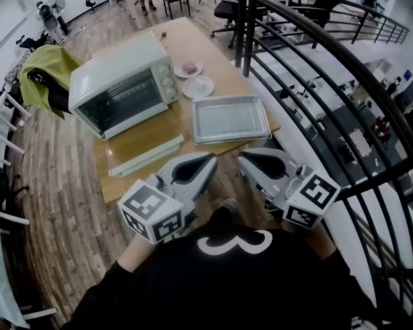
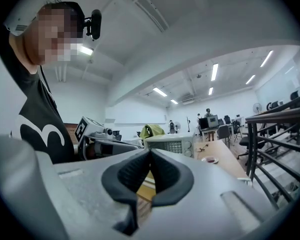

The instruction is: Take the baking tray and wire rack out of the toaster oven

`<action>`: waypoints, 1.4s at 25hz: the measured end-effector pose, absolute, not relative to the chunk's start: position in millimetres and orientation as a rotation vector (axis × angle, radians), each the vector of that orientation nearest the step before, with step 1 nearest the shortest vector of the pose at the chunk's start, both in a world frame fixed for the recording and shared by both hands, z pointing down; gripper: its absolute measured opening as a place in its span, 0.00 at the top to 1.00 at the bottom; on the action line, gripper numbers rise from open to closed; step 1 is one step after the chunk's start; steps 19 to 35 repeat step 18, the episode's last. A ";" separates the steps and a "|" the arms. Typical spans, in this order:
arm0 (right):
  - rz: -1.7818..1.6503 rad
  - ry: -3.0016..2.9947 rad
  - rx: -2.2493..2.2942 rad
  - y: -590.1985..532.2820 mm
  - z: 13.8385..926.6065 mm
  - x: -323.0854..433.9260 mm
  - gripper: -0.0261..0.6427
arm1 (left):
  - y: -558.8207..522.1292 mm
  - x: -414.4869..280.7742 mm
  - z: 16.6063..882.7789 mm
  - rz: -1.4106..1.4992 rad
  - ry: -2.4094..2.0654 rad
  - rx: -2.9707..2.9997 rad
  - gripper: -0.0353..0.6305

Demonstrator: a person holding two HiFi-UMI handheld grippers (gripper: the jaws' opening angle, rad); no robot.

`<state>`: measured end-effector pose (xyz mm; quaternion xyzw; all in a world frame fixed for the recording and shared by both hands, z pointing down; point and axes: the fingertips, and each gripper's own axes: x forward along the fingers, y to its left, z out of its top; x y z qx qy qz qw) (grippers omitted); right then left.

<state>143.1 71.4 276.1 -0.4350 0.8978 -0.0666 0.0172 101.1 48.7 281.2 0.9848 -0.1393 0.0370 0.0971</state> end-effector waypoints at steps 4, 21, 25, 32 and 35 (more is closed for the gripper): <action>-0.240 2.793 -1.358 67.9 283.2 145.6 0.96 | 44.9 104.6 285.6 0.132 -0.410 2.904 0.93; -0.276 2.790 -1.361 55.6 296.5 146.1 0.96 | 28.8 103.4 304.6 0.180 -0.428 2.870 0.93; -0.276 2.790 -1.361 55.6 296.5 146.1 0.96 | 28.8 103.4 304.6 0.180 -0.428 2.870 0.93; -0.276 2.790 -1.361 55.6 296.5 146.1 0.96 | 28.8 103.4 304.6 0.180 -0.428 2.870 0.93; -0.276 2.790 -1.361 55.6 296.5 146.1 0.96 | 28.8 103.4 304.6 0.180 -0.428 2.870 0.93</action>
